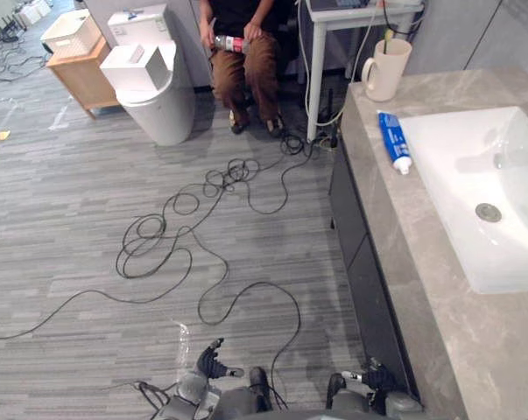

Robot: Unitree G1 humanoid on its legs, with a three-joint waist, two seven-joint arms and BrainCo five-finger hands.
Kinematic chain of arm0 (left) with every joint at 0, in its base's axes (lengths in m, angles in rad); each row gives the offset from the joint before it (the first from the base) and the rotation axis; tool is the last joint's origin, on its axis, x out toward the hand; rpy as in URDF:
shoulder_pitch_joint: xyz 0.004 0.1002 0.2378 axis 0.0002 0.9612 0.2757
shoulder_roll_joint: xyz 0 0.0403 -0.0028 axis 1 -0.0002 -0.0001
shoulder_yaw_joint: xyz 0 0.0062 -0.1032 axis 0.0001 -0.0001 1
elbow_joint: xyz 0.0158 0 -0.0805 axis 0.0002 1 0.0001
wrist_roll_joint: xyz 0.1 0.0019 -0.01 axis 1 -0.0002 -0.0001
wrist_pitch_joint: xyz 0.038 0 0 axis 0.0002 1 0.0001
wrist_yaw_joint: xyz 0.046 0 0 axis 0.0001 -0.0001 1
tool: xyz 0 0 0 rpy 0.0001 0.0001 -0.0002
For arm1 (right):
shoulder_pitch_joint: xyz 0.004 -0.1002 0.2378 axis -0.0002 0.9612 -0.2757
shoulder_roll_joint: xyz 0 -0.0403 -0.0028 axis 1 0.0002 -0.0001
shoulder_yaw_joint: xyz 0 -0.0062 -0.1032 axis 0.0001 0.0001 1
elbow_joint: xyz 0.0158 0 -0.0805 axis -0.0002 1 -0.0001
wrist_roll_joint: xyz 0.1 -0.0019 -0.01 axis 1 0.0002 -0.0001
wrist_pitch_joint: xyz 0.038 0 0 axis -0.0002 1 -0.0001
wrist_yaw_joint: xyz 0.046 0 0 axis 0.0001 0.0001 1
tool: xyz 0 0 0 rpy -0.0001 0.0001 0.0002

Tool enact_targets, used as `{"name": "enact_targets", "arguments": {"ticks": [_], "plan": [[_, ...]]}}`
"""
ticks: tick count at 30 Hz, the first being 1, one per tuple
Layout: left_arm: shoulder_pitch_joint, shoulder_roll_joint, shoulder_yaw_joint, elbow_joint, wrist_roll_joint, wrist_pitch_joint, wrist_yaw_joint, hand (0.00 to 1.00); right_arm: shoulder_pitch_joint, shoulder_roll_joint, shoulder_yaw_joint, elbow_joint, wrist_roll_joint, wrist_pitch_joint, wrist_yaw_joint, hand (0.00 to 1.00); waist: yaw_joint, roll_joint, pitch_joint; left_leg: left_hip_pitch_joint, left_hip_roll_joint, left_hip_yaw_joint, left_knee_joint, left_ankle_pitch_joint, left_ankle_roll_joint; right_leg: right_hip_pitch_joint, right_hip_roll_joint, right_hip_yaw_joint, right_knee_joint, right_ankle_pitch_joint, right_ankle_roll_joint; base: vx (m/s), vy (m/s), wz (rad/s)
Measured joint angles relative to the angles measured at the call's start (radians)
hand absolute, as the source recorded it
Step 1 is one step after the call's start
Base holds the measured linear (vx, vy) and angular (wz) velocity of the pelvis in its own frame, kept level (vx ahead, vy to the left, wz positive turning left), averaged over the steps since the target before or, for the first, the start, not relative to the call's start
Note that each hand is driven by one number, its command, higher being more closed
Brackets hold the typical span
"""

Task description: Organize washtable

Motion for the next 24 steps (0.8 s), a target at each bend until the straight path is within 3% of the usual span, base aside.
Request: {"name": "enact_targets", "arguments": {"ticks": [2, 3, 4, 5, 10, 14, 18, 24], "plan": [[0.001, -0.004, 0.004, 0.000, 0.000, 0.000, 0.000, 0.00, 0.008, -0.029, -0.007, -0.005, 0.000, -0.001, -0.012, 0.00, -0.027, 0.018, -0.004, 0.017, 0.071, 0.017, 0.012, 0.019, -0.010, -0.025, -0.035, -0.004, 0.027, 0.001, 0.037, -0.04, 0.240, 0.21], [-0.002, -0.008, 0.005, -0.001, 0.000, -0.001, 0.001, 0.00, 0.014, -0.041, -0.011, -0.007, 0.000, -0.001, -0.013, 0.00, -0.030, 0.032, -0.011, 0.025, 0.091, 0.013, -0.002, 0.064, -0.019, -0.034, -0.038, -0.004, 0.033, 0.000, 0.054, -0.06, 0.439, 0.20], [-0.012, -0.016, 0.005, -0.001, -0.001, -0.002, 0.003, 0.00, 0.015, -0.063, -0.027, -0.008, 0.000, 0.001, -0.014, 0.00, -0.036, 0.055, -0.013, 0.036, 0.078, -0.026, -0.039, 0.049, -0.059, -0.050, -0.049, 0.001, 0.043, 0.004, 0.080, -0.06, 0.455, 0.28], [-0.022, -0.014, 0.005, -0.001, -0.002, -0.002, 0.004, 0.00, 0.018, -0.066, -0.042, -0.009, 0.001, 0.001, -0.014, 0.00, -0.049, 0.053, -0.012, 0.028, 0.054, -0.026, -0.062, 0.024, -0.050, -0.049, -0.066, 0.000, 0.025, 0.011, 0.090, -0.07, 0.450, 0.30], [0.013, 0.011, 0.006, -0.002, -0.002, -0.001, 0.009, 0.00, 0.015, -0.033, -0.041, 0.002, 0.005, 0.008, -0.012, 0.00, -0.036, 0.024, -0.011, 0.023, 0.020, 0.018, -0.016, -0.074, -0.039, -0.027, -0.087, 0.064, -0.062, 0.066, 0.143, -0.06, 0.204, -0.06], [0.015, 0.015, 0.006, -0.006, -0.002, 0.000, 0.008, 0.00, -0.034, -0.016, -0.032, -0.001, 0.005, 0.008, -0.012, 0.00, -0.031, 0.033, -0.015, -0.011, 0.027, 0.068, 0.045, -0.122, -0.043, -0.031, -0.079, 0.129, -0.179, 0.131, 0.162, -0.01, 0.096, -0.55], [-0.029, 0.036, 0.007, -0.022, -0.002, -0.001, 0.011, 0.00, -0.046, -0.001, 0.005, -0.006, -0.006, 0.015, -0.014, 0.00, -0.011, 0.024, -0.015, -0.077, 0.061, 0.108, 0.164, -0.191, -0.040, -0.048, -0.068, 0.171, -0.269, 0.232, 0.174, 0.02, 0.029, -0.37], [-0.041, 0.058, 0.027, -0.036, -0.001, -0.001, 0.021, 0.00, -0.073, -0.012, 0.032, -0.008, -0.026, 0.022, -0.020, 0.00, -0.008, 0.022, -0.015, -0.074, 0.115, 0.114, 0.254, -0.251, -0.051, -0.049, -0.018, 0.191, -0.286, 0.263, 0.155, 0.07, -0.010, -0.37]]}}
